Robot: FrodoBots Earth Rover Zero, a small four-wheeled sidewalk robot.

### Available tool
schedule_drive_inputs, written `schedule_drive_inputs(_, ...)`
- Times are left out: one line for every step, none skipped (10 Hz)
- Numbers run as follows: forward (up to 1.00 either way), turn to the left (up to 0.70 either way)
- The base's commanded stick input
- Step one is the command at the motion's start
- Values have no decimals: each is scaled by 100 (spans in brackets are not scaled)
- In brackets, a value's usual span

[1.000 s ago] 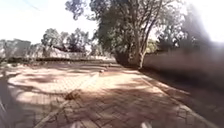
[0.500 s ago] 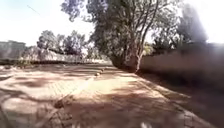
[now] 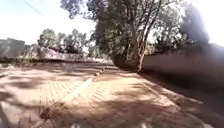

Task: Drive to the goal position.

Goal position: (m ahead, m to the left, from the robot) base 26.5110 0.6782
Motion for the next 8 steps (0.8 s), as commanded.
schedule_drive_inputs(70,0)
schedule_drive_inputs(70,0)
schedule_drive_inputs(70,0)
schedule_drive_inputs(70,0)
schedule_drive_inputs(70,0)
schedule_drive_inputs(70,0)
schedule_drive_inputs(70,0)
schedule_drive_inputs(70,-17)
